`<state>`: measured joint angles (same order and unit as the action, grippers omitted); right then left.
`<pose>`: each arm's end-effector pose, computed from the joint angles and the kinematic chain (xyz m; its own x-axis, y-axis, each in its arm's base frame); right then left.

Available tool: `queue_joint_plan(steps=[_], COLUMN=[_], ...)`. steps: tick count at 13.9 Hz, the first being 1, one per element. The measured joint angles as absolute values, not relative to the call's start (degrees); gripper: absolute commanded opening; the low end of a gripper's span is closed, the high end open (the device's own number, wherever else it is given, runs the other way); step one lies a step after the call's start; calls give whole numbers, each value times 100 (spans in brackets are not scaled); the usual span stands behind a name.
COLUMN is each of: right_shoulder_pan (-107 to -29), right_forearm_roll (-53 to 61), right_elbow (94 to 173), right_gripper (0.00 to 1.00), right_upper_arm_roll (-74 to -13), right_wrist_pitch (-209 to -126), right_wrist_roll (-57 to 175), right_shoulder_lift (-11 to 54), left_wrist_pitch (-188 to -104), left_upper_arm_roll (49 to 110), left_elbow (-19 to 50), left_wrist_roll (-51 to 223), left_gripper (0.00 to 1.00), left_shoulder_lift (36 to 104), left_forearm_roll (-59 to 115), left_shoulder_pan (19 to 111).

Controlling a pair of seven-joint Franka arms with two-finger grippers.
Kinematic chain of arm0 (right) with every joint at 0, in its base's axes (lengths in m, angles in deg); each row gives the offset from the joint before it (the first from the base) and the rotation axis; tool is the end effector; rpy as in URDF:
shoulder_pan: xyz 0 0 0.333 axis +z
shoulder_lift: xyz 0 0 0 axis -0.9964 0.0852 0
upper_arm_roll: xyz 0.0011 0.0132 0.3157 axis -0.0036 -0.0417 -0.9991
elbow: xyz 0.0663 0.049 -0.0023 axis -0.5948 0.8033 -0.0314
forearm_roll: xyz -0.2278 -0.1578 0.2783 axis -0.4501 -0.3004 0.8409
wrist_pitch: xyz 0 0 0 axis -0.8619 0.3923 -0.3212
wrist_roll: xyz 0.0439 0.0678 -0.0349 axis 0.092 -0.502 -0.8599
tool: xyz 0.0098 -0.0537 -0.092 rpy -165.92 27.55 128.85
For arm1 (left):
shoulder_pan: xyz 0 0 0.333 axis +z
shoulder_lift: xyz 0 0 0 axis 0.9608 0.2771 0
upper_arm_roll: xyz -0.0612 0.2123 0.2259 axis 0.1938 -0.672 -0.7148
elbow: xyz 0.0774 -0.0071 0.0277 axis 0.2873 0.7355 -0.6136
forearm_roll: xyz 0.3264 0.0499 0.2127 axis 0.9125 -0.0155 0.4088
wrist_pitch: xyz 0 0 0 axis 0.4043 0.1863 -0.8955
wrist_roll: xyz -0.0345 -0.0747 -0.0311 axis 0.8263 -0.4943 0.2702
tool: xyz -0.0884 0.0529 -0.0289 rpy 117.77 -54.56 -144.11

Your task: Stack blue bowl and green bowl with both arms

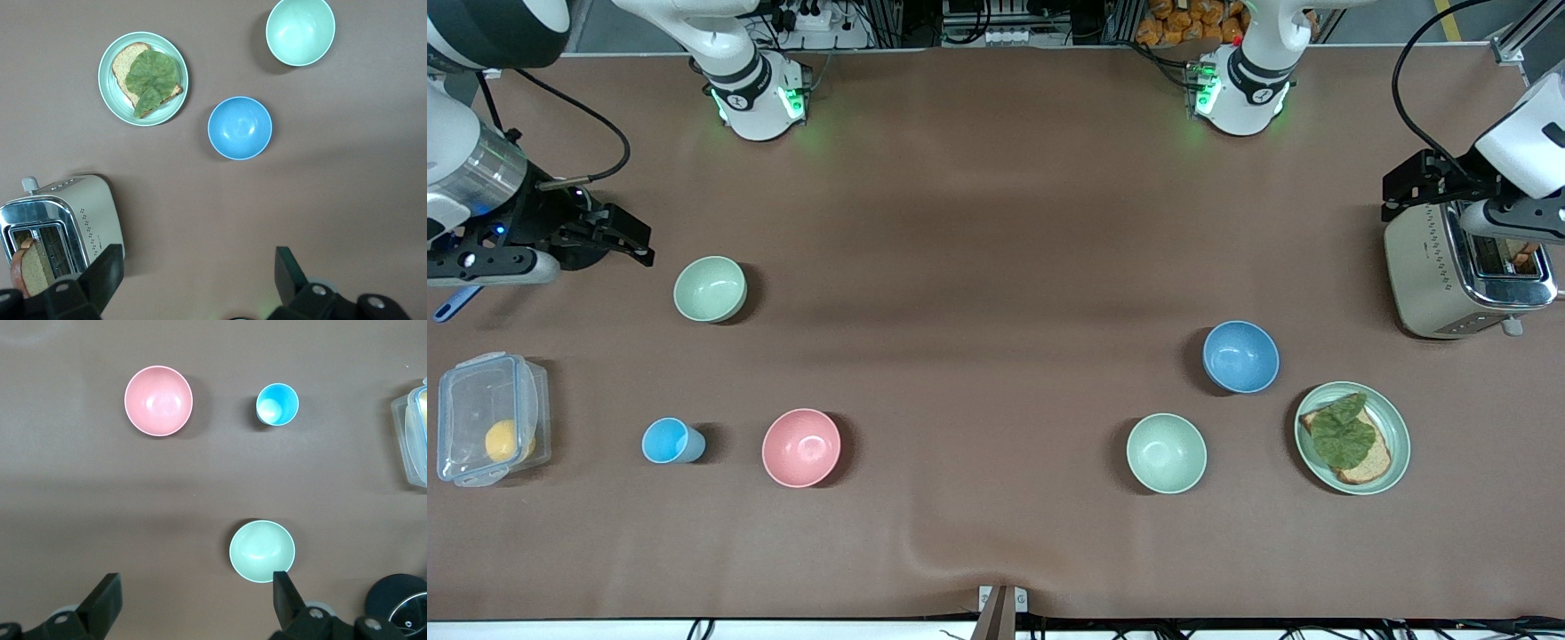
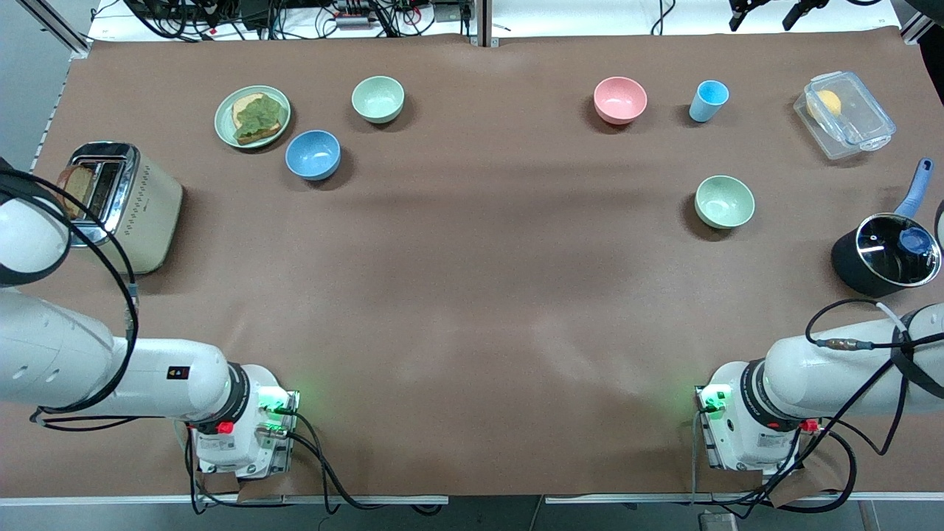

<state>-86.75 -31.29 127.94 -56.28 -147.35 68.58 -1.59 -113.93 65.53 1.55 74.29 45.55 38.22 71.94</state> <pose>0.5622 0.0619 0.5946 0.9997 0.0224 0.0109 0.0227 -0.9992 -0.0341 0.5489 -0.0557 0.6417 0.9806 -0.1924 -0.0382 -0.1934 -0.9809 -0.0230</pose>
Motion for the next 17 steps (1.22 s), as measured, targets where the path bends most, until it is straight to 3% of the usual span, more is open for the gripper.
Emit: queue_joint_plan(steps=[10, 15, 17], right_shoulder_pan=[-8692, -8735, -8750], right_forearm_roll=[-3140, -3145, -3145], right_elbow=[13081, 13845, 14184], right_gripper=[100, 100, 100], right_upper_arm_roll=[-5536, -5097, -4914], right_wrist_pitch=[-14624, -14712, -14988], right_wrist_roll=[6855, 6664, 6481], right_shoulder_lift=[-134, -107, -118], left_wrist_pitch=[-11393, -11503, -11984], left_upper_arm_roll=[6549, 6546, 6542], left_elbow=[172, 248, 378], left_wrist_roll=[7430, 7429, 7429], left_gripper=[100, 100, 100], left_shoulder_lift=[4788, 5606, 6176], left_forearm_roll=[3822, 3823, 3878], left_shoulder_pan=[7195, 7201, 7216])
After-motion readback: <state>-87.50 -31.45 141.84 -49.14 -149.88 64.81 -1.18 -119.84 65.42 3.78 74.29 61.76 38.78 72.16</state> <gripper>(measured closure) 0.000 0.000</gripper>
